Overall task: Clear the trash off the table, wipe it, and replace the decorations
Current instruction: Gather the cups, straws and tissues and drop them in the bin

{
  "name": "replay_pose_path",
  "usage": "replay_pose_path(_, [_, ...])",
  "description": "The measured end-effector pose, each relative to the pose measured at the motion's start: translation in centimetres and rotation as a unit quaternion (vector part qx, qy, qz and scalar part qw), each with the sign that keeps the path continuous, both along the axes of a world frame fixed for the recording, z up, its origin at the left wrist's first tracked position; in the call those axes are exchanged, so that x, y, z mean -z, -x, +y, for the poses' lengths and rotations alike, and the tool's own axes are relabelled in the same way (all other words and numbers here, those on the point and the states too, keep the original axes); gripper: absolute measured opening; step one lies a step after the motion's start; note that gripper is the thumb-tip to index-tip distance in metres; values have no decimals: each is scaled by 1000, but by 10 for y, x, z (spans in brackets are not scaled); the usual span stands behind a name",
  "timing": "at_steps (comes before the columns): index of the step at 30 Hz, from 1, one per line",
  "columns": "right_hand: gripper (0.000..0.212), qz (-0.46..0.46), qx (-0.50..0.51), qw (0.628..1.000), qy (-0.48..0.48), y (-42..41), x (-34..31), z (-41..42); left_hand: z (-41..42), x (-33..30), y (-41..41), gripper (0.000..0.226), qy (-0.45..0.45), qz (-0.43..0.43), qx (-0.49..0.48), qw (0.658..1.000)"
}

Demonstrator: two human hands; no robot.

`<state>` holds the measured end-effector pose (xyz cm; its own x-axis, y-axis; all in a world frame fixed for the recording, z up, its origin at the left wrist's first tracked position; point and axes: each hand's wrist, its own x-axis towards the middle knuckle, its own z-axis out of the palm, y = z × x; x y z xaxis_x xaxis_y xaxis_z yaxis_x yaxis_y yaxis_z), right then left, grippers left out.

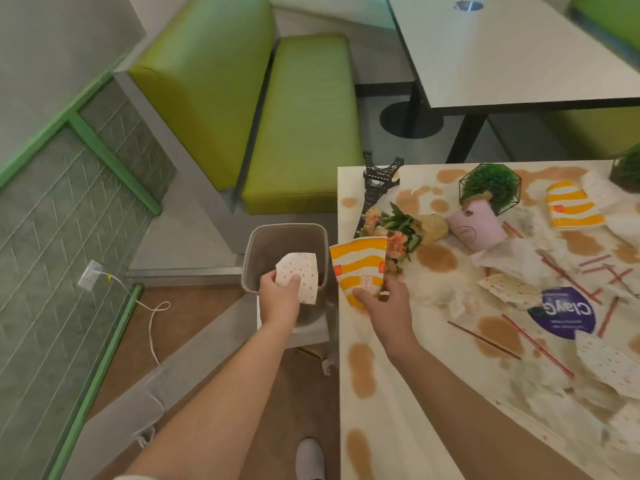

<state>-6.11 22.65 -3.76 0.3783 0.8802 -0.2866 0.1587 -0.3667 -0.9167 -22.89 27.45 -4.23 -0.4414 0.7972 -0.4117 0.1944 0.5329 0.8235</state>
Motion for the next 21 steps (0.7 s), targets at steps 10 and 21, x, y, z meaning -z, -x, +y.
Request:
replay_pose_path(10, [36,-157,-52,986,35,68,23,76,68,14,67,50,38,29,57,997])
replay_pose_path(21, [52,-101,-102,986,90,103,37,90,53,25,84,27,22,36,97,994])
